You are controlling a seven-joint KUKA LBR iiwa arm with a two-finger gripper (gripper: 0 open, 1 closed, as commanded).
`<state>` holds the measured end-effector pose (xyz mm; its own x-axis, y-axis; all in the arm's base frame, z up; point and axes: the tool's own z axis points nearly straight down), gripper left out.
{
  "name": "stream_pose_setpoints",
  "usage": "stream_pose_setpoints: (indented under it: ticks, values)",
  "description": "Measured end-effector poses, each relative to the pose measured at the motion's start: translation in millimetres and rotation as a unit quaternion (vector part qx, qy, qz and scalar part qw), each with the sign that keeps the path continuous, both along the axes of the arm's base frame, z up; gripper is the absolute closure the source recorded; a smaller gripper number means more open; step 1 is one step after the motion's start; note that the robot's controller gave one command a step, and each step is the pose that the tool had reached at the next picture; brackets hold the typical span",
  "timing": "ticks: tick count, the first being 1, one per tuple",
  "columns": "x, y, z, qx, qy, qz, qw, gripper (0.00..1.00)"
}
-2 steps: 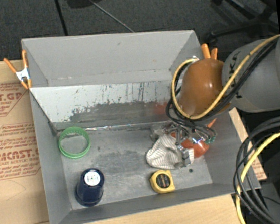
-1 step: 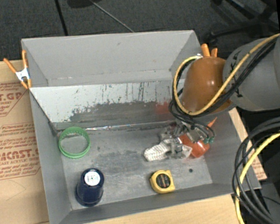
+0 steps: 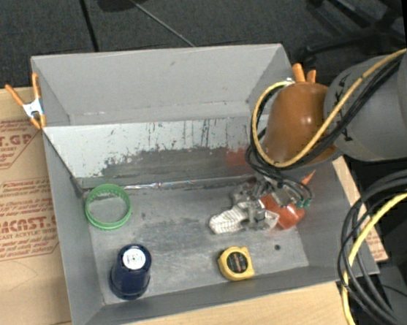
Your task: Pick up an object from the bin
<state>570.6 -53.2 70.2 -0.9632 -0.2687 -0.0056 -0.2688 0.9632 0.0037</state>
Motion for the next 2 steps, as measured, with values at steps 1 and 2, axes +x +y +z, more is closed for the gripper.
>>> stream_pose_setpoints:
  ticks: [1,2]
  values:
    - [-1.2,0,4,0.0,0.0019,0.0,1.0,1.0]
    - [-2.3,0,20,0.0,0.0038,0.0,1.0,1.0]
